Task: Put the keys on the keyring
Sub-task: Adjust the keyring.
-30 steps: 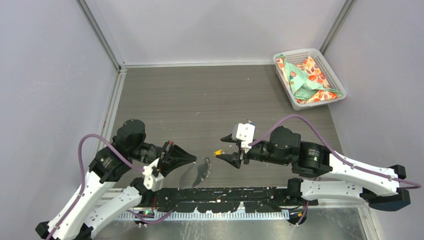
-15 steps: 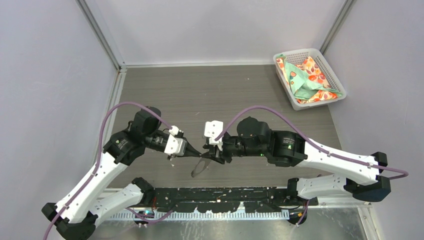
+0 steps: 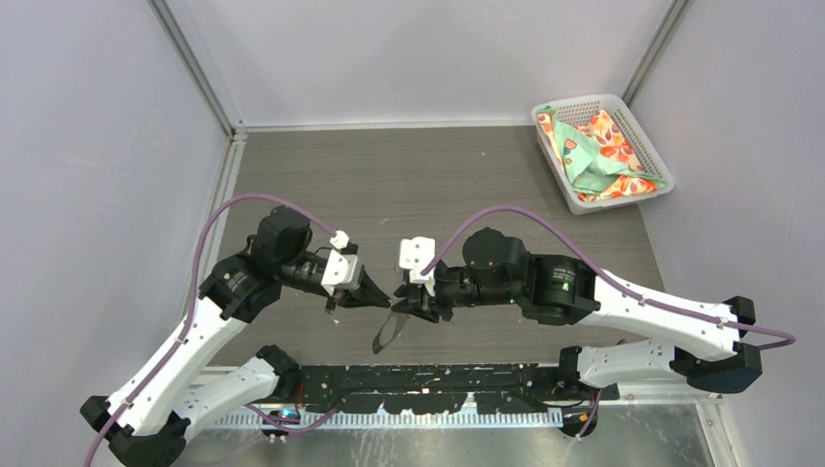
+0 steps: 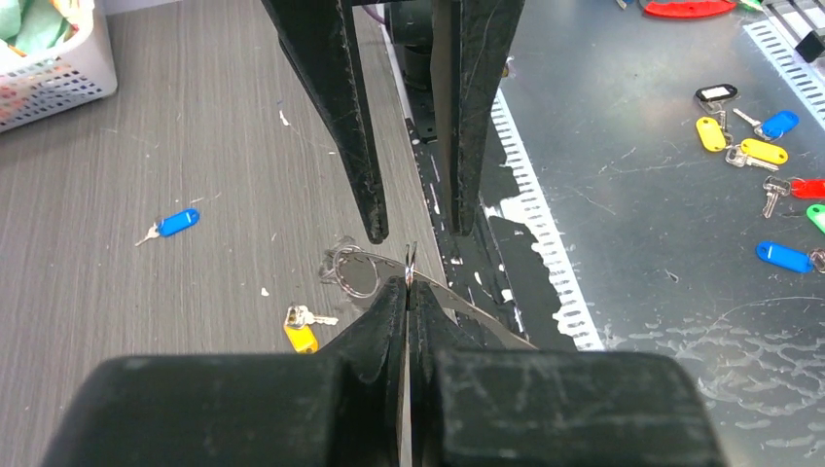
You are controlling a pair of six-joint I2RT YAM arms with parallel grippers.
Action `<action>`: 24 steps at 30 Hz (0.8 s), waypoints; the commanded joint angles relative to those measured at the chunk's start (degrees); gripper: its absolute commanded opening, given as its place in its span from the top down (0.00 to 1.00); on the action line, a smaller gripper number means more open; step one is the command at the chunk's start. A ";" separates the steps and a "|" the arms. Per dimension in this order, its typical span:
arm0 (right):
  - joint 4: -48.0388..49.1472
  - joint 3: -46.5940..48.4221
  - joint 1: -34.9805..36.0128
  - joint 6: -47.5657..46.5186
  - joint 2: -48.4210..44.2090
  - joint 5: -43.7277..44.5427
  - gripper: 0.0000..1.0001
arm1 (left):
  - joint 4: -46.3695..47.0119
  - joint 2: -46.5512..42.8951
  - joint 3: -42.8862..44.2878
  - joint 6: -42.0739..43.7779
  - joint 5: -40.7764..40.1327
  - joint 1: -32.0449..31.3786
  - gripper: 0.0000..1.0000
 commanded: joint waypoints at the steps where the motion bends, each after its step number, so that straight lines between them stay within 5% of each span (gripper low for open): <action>1: 3.04 -0.09 0.07 1.21 -0.85 0.24 0.69 | 3.42 -1.43 2.20 -2.03 2.35 -0.10 1.00; 15: 4.06 0.13 0.10 2.17 1.07 1.36 0.77 | 4.87 -2.12 2.15 -3.75 3.36 -0.08 1.00; 24: 5.44 -1.05 0.05 2.59 0.70 2.12 0.99 | 4.87 -2.68 2.42 -3.96 4.18 -0.08 1.00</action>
